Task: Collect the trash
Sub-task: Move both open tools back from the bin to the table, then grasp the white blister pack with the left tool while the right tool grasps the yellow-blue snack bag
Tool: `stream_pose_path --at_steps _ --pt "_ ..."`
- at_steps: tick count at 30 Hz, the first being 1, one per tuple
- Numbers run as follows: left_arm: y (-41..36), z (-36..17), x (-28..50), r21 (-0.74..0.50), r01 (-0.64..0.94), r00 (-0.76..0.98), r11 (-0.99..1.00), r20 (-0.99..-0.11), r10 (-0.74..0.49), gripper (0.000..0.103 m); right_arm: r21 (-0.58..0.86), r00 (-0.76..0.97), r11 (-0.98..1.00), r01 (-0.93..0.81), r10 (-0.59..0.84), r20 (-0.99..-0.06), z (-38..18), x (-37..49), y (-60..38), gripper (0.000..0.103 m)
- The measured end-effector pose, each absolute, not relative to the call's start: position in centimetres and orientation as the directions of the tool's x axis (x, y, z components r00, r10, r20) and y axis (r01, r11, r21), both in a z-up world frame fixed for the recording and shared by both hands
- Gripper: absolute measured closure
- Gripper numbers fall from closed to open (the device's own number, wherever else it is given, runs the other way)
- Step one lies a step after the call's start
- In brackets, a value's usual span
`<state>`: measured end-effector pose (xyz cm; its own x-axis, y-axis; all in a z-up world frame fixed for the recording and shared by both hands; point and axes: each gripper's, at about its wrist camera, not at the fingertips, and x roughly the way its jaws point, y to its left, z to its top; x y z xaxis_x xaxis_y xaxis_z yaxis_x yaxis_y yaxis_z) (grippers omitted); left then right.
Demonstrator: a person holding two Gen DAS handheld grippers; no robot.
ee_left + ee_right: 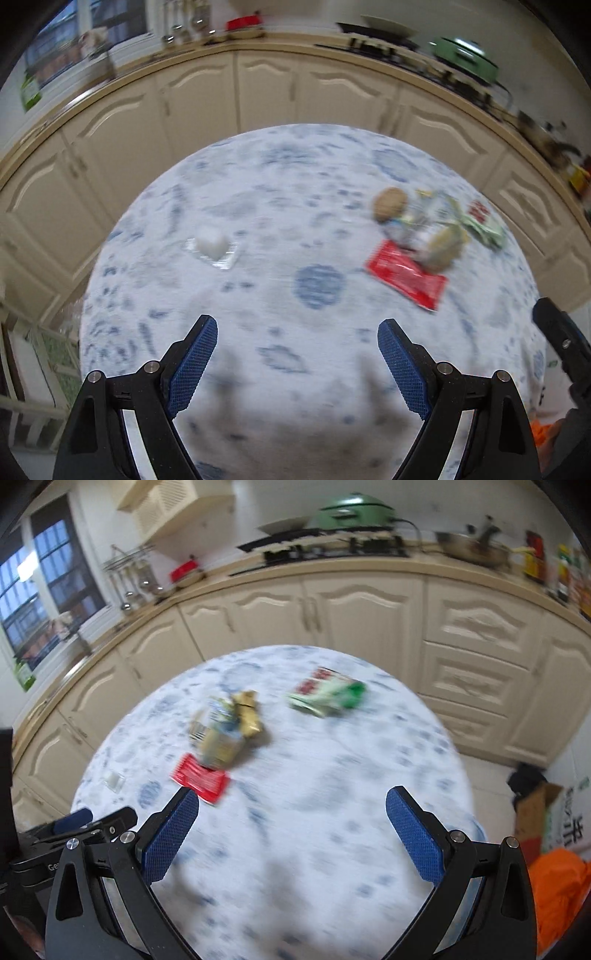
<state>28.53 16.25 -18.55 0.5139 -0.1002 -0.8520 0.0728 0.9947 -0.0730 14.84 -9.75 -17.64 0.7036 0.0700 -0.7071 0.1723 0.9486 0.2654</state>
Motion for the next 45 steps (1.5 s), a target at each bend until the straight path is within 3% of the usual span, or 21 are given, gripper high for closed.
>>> stream_pose_path --at_steps 5,12,14,15,18,24,27,29,31,38,40,42,45 --pt "20.3 -18.8 30.1 -0.104 -0.003 0.514 0.995 -0.853 -0.088 0.017 0.271 0.681 0.957 0.101 0.132 -0.720 -18.2 18.9 -6.7 0.005" --pt "23.5 -19.9 31.9 -0.156 -0.055 0.506 0.986 -0.856 -0.107 0.017 0.255 0.594 0.961 0.106 0.144 -0.791 -21.4 24.1 -4.1 0.025" --pt "23.4 -20.8 33.0 -0.161 -0.056 0.501 0.985 -0.858 -0.112 0.017 0.262 0.578 0.956 0.131 0.141 -0.803 -22.3 25.3 -4.1 0.033" --pt "23.5 -20.9 33.3 -0.160 -0.058 0.499 0.985 -0.860 -0.110 0.017 0.266 0.576 0.953 0.143 0.138 -0.806 -22.6 25.7 -4.2 0.045" --pt "23.7 -22.0 34.5 -0.158 -0.070 0.491 0.985 -0.865 -0.104 0.017 0.333 0.592 0.929 0.162 0.179 -0.786 -22.9 25.8 -4.7 0.064" --pt "23.9 -23.3 36.4 -0.179 -0.096 0.497 0.979 -0.861 -0.109 0.014 0.368 0.631 0.923 0.111 0.221 -0.744 -21.9 24.3 -4.7 0.069" --pt "23.9 -23.6 37.4 -0.183 -0.104 0.512 0.978 -0.853 -0.105 0.013 0.323 0.631 0.943 0.076 0.205 -0.748 -21.2 23.8 -4.0 0.069" --pt "23.8 -23.7 37.8 -0.180 -0.094 0.538 0.979 -0.837 -0.102 0.021 0.298 0.618 0.953 0.056 0.201 -0.760 -21.3 23.9 -3.5 0.069" --pt "23.5 -23.8 37.9 -0.154 -0.082 0.567 0.985 -0.820 -0.081 0.062 0.283 0.620 0.958 0.048 0.194 -0.761 -21.4 24.2 -3.3 0.068" --pt "23.6 -24.1 37.7 -0.176 -0.050 0.569 0.983 -0.814 -0.117 0.065 0.272 0.613 0.960 0.068 0.175 -0.771 -22.0 27.0 -4.0 0.055" --pt "23.9 -23.9 37.4 -0.201 -0.033 0.561 0.979 -0.815 -0.149 0.065 0.288 0.609 0.955 0.073 0.186 -0.771 -22.3 27.7 -4.2 0.034" --pt "23.9 -23.7 37.1 -0.214 -0.019 0.556 0.977 -0.814 -0.167 0.065 0.287 0.601 0.955 0.070 0.189 -0.777 -22.4 28.2 -4.0 0.025" --pt "24.0 -23.3 36.3 -0.216 -0.008 0.560 0.976 -0.810 -0.175 0.065 0.296 0.595 0.955 0.018 0.228 -0.771 -22.2 28.5 -2.8 0.024"
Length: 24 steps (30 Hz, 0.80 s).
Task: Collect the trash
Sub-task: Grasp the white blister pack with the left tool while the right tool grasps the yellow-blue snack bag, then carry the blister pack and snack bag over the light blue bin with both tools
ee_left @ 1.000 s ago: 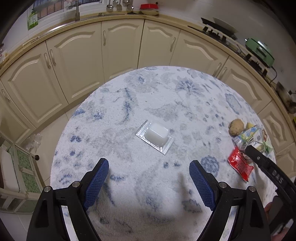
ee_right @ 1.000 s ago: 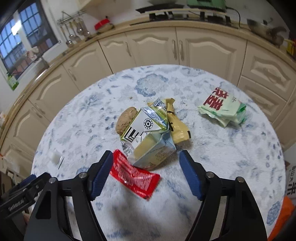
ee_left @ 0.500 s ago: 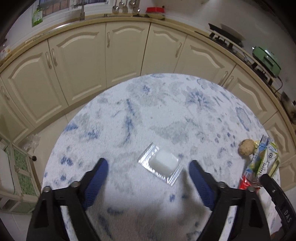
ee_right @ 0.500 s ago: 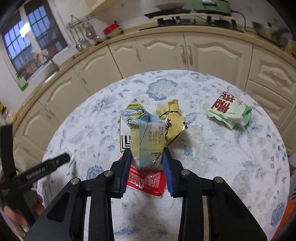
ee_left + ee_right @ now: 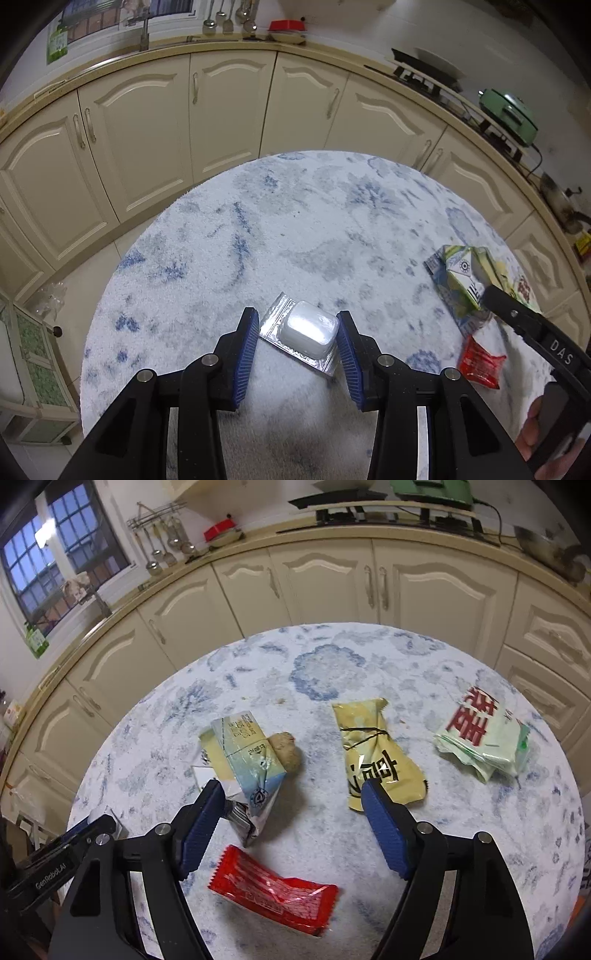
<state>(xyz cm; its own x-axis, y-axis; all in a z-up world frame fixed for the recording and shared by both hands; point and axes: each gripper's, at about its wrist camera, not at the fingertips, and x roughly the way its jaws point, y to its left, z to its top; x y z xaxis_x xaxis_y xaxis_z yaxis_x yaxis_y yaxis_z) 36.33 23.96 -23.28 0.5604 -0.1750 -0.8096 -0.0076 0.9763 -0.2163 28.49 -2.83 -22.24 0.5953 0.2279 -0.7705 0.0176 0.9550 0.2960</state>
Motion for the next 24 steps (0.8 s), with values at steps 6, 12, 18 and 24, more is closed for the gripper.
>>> stream_pose_path --at_steps 6,12,18,24 --pt "23.7 -22.2 34.7 -0.214 0.021 0.577 0.977 -0.795 -0.187 0.065 0.251 0.577 0.966 -0.051 0.234 -0.783 -23.5 29.6 -0.2 0.036" --pt "23.5 -21.3 33.3 -0.207 0.031 0.585 0.978 -0.789 -0.186 0.065 0.288 0.579 0.956 -0.056 0.266 -0.771 -23.4 29.1 -0.4 0.093" --pt "23.8 -20.1 32.1 -0.212 0.042 0.607 0.976 -0.771 -0.193 0.065 0.283 0.633 0.958 -0.045 0.247 -0.734 -21.8 27.7 -1.2 0.094" --pt "23.2 -18.8 30.8 -0.206 0.069 0.620 0.976 -0.758 -0.204 0.065 0.324 0.658 0.946 -0.027 0.261 -0.707 -20.9 25.8 -2.6 0.094"
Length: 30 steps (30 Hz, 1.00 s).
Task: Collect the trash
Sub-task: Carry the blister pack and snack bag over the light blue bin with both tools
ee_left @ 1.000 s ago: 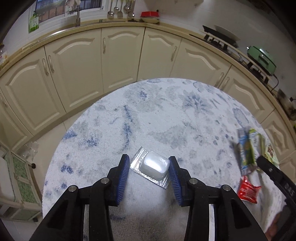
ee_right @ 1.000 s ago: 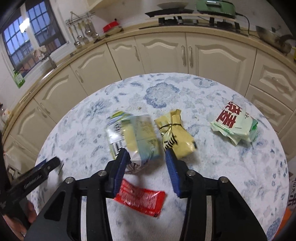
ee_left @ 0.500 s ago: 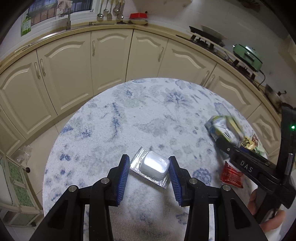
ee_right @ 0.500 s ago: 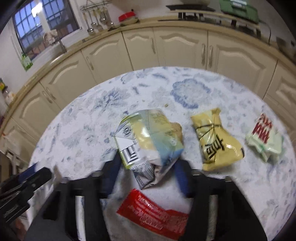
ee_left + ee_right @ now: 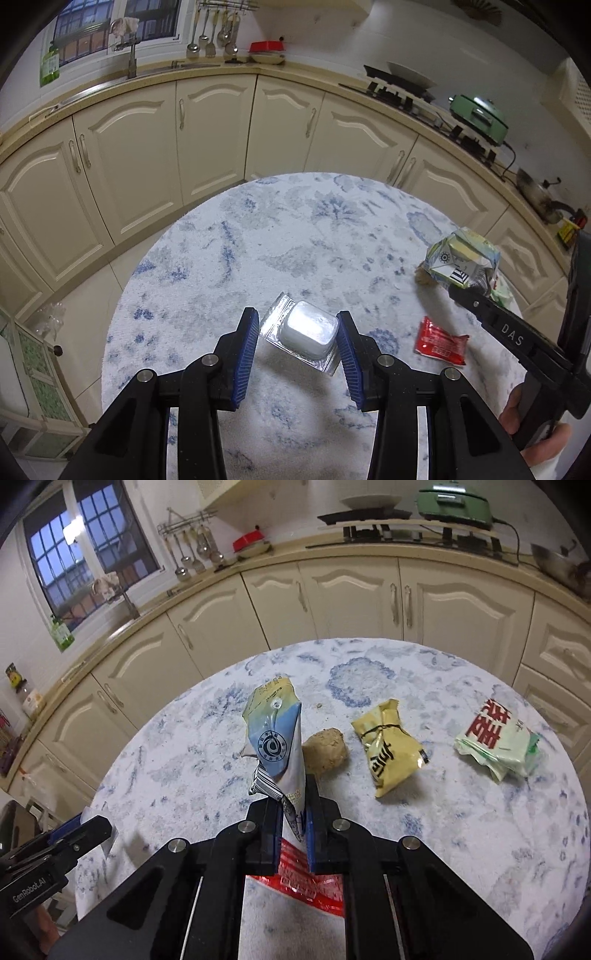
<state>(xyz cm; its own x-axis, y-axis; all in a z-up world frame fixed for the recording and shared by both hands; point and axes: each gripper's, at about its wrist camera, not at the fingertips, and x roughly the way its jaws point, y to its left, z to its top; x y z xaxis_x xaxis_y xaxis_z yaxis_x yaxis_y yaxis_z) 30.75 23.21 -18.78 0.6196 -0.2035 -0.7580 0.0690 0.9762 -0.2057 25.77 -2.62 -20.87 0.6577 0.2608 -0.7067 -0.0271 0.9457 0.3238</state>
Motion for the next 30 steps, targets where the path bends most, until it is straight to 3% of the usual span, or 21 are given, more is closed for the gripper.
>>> stream_pose_path --at_steps 12,30 --pt "16.5 -16.6 29.4 -0.177 0.216 0.609 0.960 -0.744 -0.274 0.065 0.385 0.712 0.922 0.045 0.241 -0.659 -18.5 21.2 -8.9 0.094" --pt "-2.1 -17.1 27.7 -0.143 0.554 0.464 0.820 -0.764 -0.448 0.065 0.378 0.712 0.839 0.390 -0.015 -0.702 -19.5 11.2 -24.6 0.093"
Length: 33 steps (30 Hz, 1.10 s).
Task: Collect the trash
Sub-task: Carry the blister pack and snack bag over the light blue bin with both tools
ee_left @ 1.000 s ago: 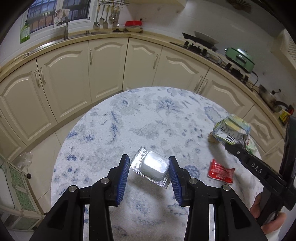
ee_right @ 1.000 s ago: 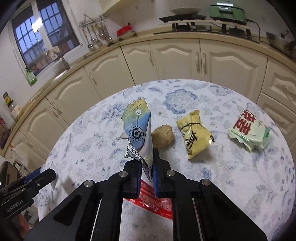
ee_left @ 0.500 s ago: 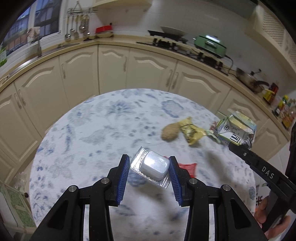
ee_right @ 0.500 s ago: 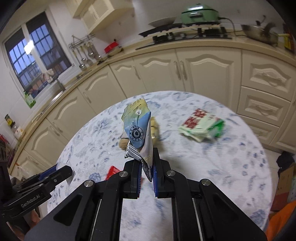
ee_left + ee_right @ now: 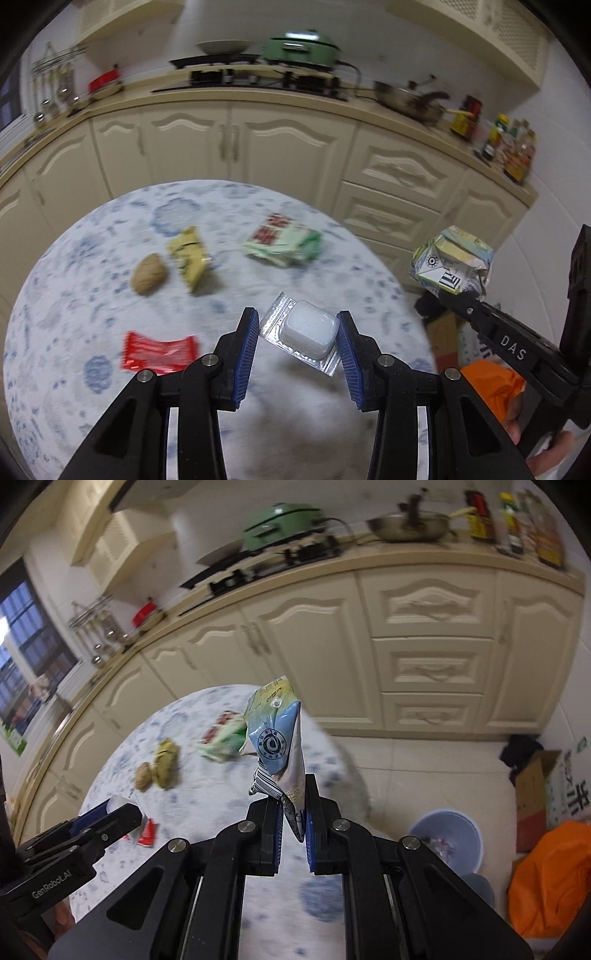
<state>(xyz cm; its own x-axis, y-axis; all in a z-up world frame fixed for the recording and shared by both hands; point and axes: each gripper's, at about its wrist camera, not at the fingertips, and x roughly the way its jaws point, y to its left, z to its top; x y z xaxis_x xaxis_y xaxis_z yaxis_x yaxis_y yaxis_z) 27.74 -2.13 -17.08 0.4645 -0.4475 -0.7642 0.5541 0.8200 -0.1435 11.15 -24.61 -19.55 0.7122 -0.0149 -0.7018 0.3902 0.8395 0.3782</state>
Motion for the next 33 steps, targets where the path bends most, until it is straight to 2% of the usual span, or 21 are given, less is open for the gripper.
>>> stream_pose_path --at_steps 6,17,33 --pt "-8.6 -18.8 27.3 -0.133 0.631 0.389 0.764 -0.798 -0.460 0.065 0.377 0.669 0.767 0.519 -0.091 -0.737 -21.4 7.3 -30.7 0.093" --pt "-19.9 -22.2 26.1 -0.075 0.721 0.312 0.689 -0.852 -0.420 0.065 0.375 0.605 0.664 0.646 -0.146 -0.783 -24.5 1.5 -38.0 0.093" --pt "-30.1 -28.4 24.8 -0.007 0.768 0.266 0.641 -0.907 -0.328 0.065 0.364 0.563 0.656 0.661 -0.113 -0.819 -27.4 0.3 -42.3 0.093"
